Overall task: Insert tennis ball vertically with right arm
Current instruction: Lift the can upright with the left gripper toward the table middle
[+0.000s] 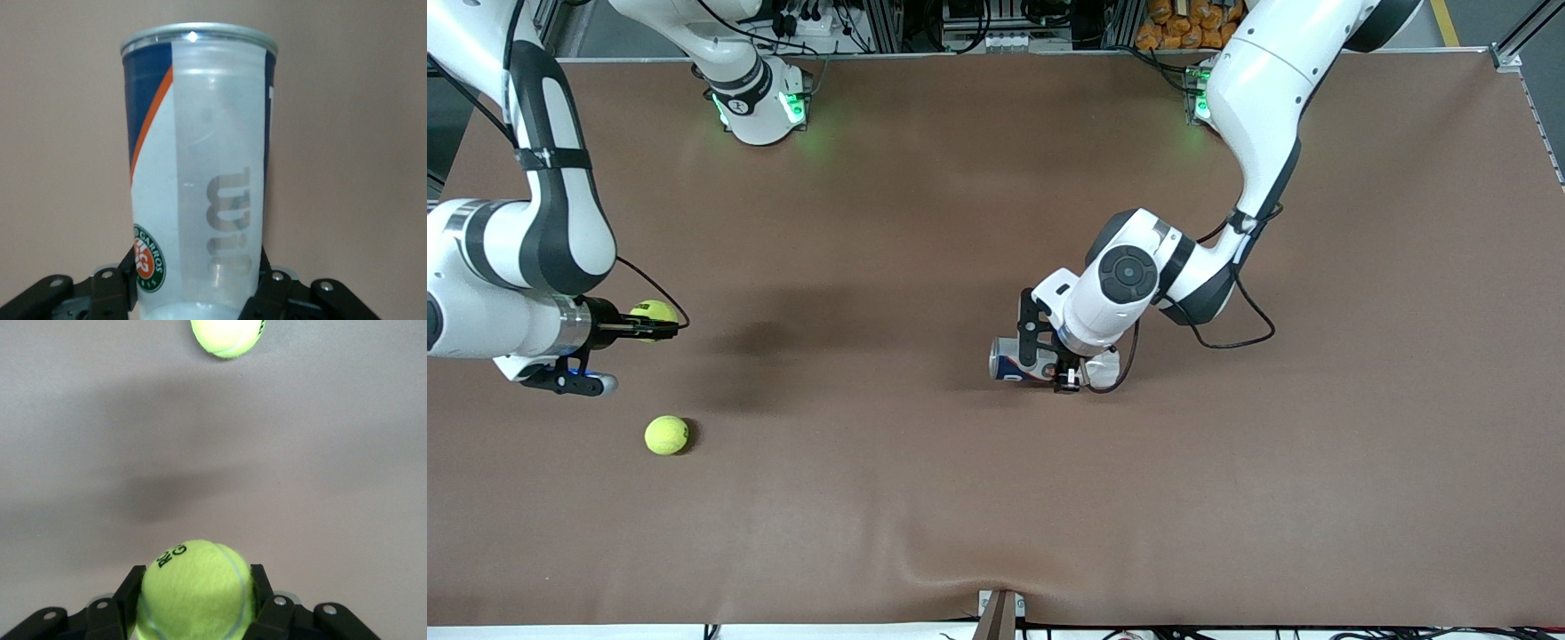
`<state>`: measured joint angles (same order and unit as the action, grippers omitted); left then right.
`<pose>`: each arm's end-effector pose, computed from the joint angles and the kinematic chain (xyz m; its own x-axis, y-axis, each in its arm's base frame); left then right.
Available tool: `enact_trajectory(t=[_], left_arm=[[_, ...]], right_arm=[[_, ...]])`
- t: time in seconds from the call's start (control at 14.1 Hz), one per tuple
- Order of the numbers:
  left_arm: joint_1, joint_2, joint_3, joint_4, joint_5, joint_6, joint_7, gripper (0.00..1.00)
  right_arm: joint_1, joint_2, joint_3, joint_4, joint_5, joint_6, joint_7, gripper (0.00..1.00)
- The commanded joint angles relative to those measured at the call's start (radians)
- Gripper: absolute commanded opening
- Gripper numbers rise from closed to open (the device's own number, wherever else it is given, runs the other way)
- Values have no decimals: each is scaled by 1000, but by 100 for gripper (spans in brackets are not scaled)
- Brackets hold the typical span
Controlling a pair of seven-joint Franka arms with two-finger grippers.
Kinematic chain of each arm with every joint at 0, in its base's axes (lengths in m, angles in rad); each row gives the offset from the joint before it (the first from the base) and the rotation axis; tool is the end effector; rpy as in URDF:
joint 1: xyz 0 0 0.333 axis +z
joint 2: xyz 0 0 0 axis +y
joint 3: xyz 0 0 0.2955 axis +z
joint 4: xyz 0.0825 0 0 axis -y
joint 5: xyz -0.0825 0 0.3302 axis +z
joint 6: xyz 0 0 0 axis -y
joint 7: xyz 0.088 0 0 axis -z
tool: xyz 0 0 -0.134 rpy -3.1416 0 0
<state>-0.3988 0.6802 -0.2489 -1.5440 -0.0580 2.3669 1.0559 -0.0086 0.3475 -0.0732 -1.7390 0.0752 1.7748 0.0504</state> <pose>0.5481 -0.3848 0.2668 -0.0312 -0.9684 0.2475 -0.9992 0.0245 -0.0300 0.5480 -0.0339 0.3377 0.9402 -0.1463 -0.3075 -0.1617 -0.9865 -0.0251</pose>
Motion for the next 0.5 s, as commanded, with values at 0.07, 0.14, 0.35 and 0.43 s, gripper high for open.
enact_trajectory(t=[0.07,0.14,0.35,0.43], left_arm=[[60,-2,-38,42,-280,-2,172,64],[70,-1,-36,62,-331,-2,211,64],[84,-7,-41,77,-445,-2,292,60],[86,-7,-41,77,-498,-2,326,60]], right_arm=[[28,-4,16,71,20,-96,103,42],[45,-4,16,91,26,-119,130,42],[94,-15,18,139,41,-163,228,42],[105,-19,18,142,61,-164,252,42]])
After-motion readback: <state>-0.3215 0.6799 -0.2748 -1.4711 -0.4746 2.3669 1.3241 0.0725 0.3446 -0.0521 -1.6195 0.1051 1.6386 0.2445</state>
